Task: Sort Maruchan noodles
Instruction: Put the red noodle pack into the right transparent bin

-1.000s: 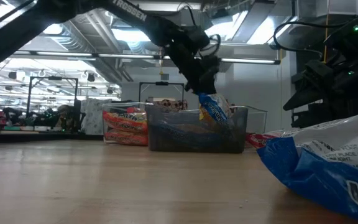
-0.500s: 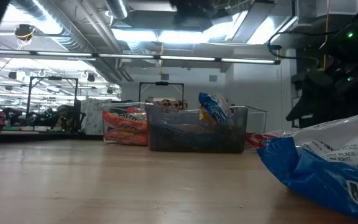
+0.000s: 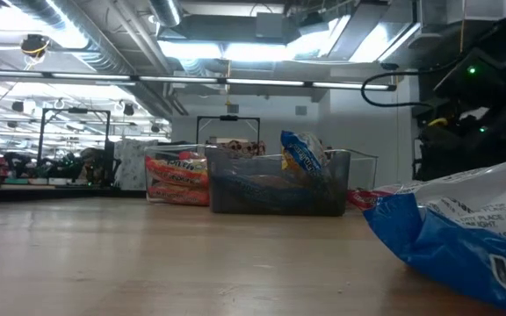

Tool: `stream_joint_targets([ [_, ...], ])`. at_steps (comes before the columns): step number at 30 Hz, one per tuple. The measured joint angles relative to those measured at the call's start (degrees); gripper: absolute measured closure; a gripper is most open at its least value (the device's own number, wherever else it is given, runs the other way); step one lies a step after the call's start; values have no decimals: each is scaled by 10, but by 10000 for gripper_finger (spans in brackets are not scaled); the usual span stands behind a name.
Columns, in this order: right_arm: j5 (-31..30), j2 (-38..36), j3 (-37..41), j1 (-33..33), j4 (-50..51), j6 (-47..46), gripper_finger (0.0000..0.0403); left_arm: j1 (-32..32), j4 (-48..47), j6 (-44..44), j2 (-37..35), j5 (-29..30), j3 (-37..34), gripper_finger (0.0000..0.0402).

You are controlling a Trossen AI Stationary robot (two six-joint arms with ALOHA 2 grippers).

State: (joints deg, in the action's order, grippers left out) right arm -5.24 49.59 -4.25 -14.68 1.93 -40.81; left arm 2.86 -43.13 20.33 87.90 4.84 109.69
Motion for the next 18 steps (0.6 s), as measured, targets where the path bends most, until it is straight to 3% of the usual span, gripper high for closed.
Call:
stream_joint_targets([
  [7, 58, 26, -53, 42, 34, -35, 79, -67, -29, 3, -51, 2, 0, 298],
  [11, 94, 37, -136, 51, 82, -22, 79, -91, -28, 3, -80, 15, 0, 298],
  [18, 36, 41, -338, 51, 407, 10, 91, -120, -27, 1, -108, 66, 0, 298],
])
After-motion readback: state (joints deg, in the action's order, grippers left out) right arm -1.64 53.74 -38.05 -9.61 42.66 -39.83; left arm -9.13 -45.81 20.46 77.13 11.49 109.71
